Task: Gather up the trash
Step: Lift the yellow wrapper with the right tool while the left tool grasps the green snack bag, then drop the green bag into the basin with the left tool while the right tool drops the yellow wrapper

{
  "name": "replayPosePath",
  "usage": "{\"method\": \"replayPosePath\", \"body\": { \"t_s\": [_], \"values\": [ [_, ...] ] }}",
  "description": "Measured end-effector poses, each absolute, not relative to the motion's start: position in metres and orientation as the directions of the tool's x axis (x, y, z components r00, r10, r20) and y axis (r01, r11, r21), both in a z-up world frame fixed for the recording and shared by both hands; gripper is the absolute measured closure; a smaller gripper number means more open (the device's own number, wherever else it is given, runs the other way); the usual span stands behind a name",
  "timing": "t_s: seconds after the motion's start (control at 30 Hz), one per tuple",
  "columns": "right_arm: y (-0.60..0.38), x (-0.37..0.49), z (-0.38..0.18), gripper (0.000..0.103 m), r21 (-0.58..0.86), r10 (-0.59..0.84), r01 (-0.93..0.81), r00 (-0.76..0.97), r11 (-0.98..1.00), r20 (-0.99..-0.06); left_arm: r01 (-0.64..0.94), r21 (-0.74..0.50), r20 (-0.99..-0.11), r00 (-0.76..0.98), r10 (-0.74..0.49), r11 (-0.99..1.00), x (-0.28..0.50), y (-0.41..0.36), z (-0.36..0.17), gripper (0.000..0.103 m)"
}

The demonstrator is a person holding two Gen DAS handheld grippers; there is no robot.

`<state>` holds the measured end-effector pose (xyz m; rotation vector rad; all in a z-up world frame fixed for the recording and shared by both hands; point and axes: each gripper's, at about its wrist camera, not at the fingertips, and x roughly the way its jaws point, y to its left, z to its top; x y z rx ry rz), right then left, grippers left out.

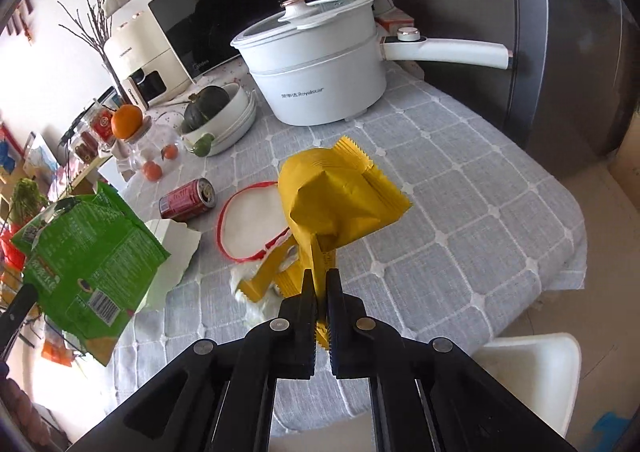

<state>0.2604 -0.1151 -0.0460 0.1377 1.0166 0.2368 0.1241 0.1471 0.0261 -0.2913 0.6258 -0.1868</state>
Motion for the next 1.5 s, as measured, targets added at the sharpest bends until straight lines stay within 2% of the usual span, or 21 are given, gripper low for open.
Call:
{"method": "replayPosePath", "body": {
  "t_s": [0.27,0.47,0.93,1.27,1.5],
  "values": [
    [-0.163,0.217,-0.019,0.098,0.184,0.225,-0.13,0.519,0.974,-0.825,0.209,-0.326,-0.518,0.776,-0.36,0.922,0.115,0.107,0.038,0.102],
    [-0.212,0.187,-0.016,0.098,0.16,0.182,-0.087,0.495,0.983,-0.85,0.328,-0.361,-0.508,0.716,-0.479,0.873,0.106,0.068,0.041,0.102],
    [-0.322,0.138,-0.048,0.098,0.071,0.051,0.032,0.42,0.997,-0.906,0.545,-0.453,-0.581,0.419,-0.697,0.706,0.095,-0.05,0.001,0.102],
    [-0.358,0.12,-0.062,0.098,0.069,0.033,0.077,0.393,0.995,-0.919,0.606,-0.508,-0.629,0.225,-0.744,0.612,0.086,-0.117,-0.035,0.102],
    [-0.372,0.111,-0.062,0.098,0.078,0.036,0.091,0.397,0.993,-0.917,0.637,-0.498,-0.628,0.204,-0.751,0.588,0.079,-0.131,-0.032,0.102]
  ]
}}
